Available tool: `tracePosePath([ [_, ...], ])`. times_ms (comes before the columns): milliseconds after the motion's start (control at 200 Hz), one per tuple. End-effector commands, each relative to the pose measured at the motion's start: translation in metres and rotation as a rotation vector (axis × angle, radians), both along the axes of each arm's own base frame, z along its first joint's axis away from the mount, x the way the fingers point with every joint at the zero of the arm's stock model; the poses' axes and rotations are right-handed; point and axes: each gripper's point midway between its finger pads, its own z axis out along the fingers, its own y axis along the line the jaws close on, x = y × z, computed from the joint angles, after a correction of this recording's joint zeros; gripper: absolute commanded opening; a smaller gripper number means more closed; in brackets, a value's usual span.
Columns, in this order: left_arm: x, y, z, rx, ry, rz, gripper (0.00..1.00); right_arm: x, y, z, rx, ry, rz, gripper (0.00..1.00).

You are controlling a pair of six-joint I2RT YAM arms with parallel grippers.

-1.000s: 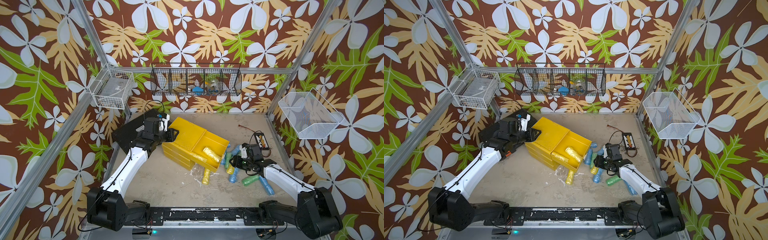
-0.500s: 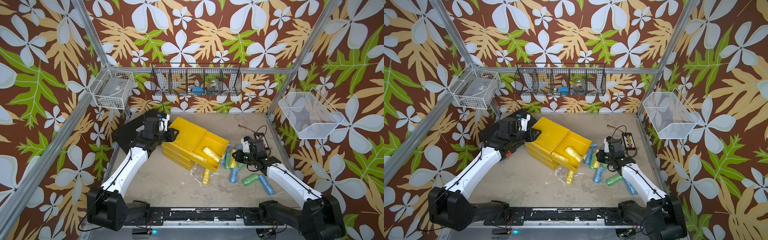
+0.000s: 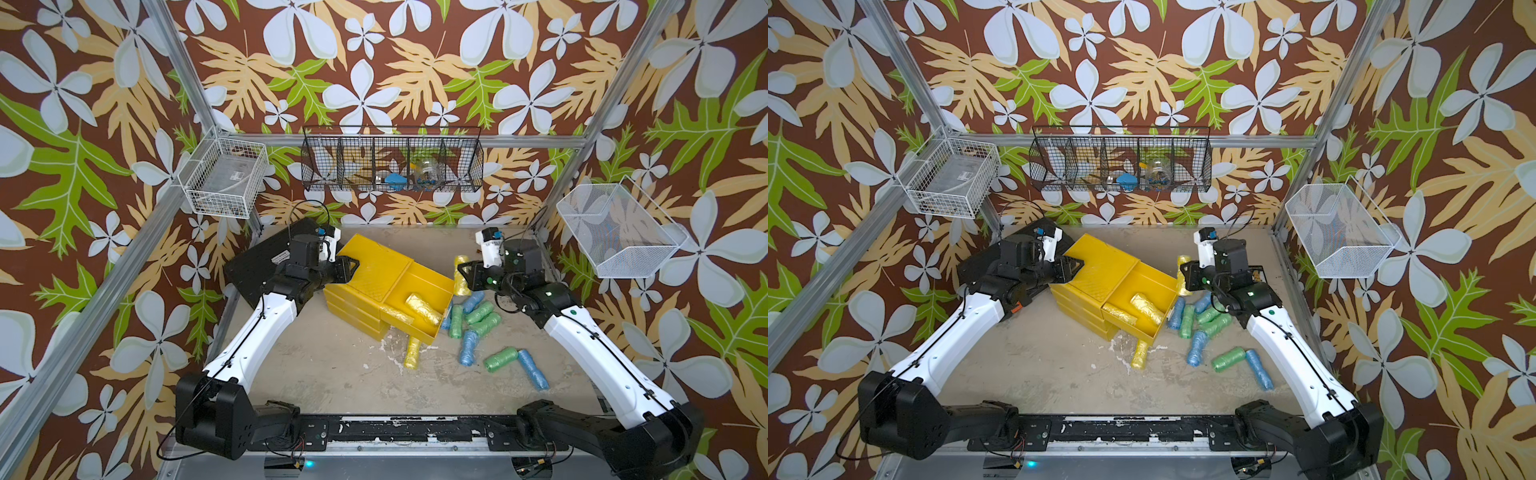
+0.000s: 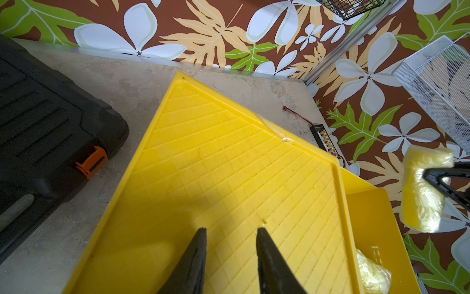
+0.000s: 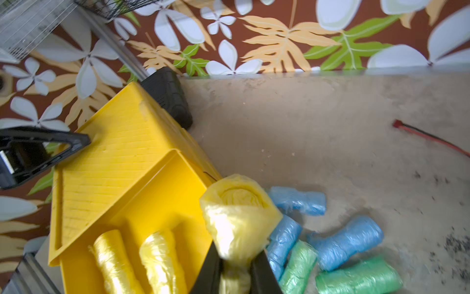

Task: Sort the rolls of trash bags by color and place them into the drawer
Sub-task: Place the roll of trash bags in the drawer.

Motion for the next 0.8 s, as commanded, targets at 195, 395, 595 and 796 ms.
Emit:
tracePosePath([
  [195,-0.005,0.002,-0.011,0.011,0.051,0.0,0.36,0.004,0.056,-0.012,-0.205,-0.041,0.165,0.06],
  [395,-0.005,0.004,-0.011,0.021,0.048,0.006,0.36,0.008,0.057,-0.039,-0.291,-0.002,0.163,0.08],
  [595,-0.004,0.004,-0.009,0.01,0.05,0.02,0.36,0.002,0.063,-0.041,-0.283,0.002,0.189,0.22],
  [796,-0.002,0.005,-0.011,-0.001,0.043,0.036,0.36,-0.002,0.066,-0.022,-0.211,-0.024,0.177,0.49],
])
